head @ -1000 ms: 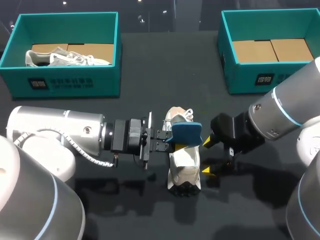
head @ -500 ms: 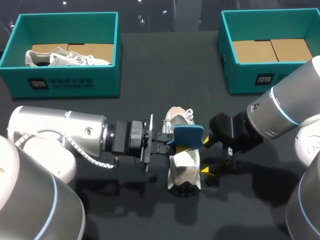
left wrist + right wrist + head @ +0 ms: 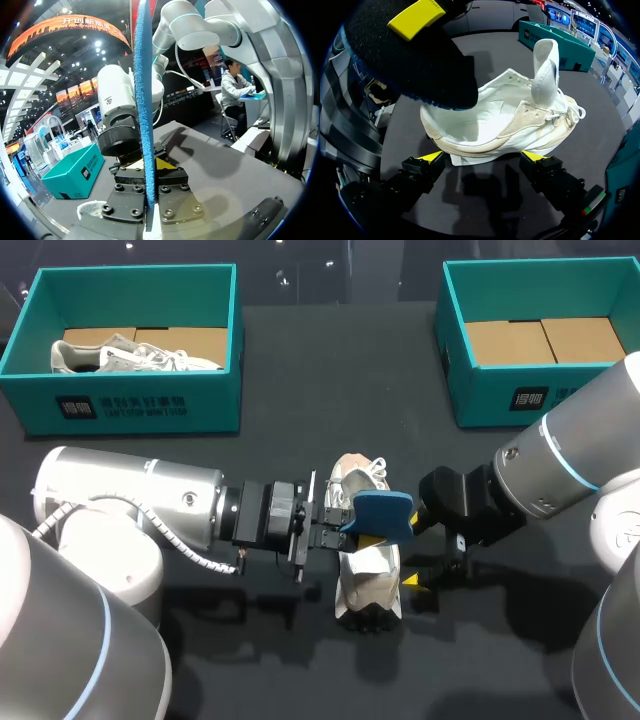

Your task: Take the shoe out of the shoebox, open the shoe tongue, remove and reinsert the insole, then place the shoe into the shoebox

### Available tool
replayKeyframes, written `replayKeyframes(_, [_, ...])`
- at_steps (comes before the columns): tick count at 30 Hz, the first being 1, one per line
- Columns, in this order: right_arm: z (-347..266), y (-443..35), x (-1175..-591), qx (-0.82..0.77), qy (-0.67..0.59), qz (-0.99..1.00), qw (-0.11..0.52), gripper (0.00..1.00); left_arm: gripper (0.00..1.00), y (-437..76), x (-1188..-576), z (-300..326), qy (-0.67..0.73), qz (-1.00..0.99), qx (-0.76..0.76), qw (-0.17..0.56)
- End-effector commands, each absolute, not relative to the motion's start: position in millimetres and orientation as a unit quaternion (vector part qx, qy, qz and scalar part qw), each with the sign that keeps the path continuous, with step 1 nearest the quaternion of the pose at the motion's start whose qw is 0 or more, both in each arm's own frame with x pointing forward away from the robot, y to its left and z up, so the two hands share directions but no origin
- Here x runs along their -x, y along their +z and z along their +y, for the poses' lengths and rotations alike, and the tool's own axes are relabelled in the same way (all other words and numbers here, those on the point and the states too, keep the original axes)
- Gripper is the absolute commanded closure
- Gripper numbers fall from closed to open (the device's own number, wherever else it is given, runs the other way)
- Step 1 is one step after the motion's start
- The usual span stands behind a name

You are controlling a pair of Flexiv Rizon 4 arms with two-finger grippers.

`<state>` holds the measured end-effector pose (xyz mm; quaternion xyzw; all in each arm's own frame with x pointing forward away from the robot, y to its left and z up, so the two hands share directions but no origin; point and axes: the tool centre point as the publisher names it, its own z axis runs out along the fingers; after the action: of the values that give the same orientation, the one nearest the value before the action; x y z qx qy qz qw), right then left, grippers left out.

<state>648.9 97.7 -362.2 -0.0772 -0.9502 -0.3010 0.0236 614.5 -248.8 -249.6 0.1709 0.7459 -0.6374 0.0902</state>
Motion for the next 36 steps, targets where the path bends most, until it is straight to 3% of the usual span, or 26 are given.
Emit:
replayKeyframes(1, [98, -362, -647, 0.078, -0.300, -0.950, 0.022, 0.00, 1.00, -255, -620, -261, -0.639, 0.744, -0.174, 0.083])
replayKeyframes(36, [98, -362, -647, 0.078, -0.300, -0.950, 0.022, 0.00, 1.00, -303, -635, -245, -0.679, 0.715, -0.149, 0.069])
